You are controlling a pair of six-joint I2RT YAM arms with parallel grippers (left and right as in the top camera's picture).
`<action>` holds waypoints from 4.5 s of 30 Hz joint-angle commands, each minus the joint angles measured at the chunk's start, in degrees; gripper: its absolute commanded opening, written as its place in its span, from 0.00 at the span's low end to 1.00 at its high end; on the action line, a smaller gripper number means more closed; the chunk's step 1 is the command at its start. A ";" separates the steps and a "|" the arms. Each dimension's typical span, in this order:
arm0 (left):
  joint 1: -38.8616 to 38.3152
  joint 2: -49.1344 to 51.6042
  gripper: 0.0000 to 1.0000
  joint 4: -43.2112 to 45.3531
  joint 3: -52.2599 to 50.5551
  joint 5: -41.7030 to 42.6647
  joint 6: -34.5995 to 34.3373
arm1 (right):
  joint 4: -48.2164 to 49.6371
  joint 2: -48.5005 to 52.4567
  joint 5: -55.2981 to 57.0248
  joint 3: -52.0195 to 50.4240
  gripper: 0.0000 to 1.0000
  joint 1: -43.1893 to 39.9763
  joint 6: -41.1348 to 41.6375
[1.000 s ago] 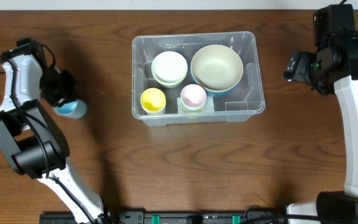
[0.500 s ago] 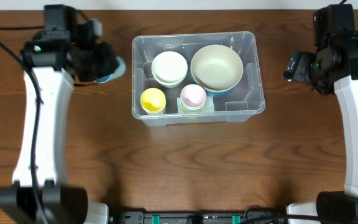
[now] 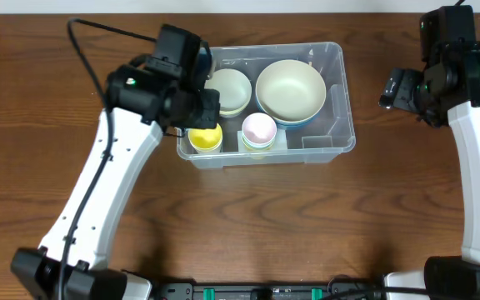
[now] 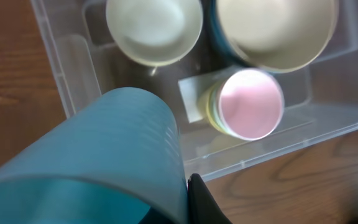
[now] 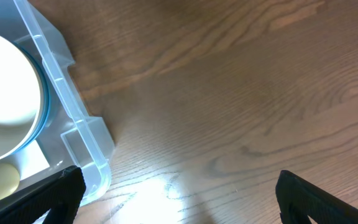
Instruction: Pack container
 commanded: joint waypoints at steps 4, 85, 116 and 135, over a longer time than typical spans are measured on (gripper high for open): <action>0.02 3.93 0.06 -0.59 -2.95 -2.62 0.85 | -0.09 -0.11 0.76 0.22 0.99 -0.26 -0.13; 12.35 -80.50 0.98 3.72 -30.93 -8.50 4.50 | -0.07 -0.11 0.76 0.22 0.99 -0.26 -0.13; 12.35 -91.67 0.98 62.95 -89.33 -5.18 4.94 | -0.07 -0.11 0.76 0.22 0.99 -0.26 -0.13; 12.52 -91.69 0.98 61.22 -95.03 -5.42 5.57 | -0.07 -0.11 0.76 0.22 0.99 -0.26 -0.13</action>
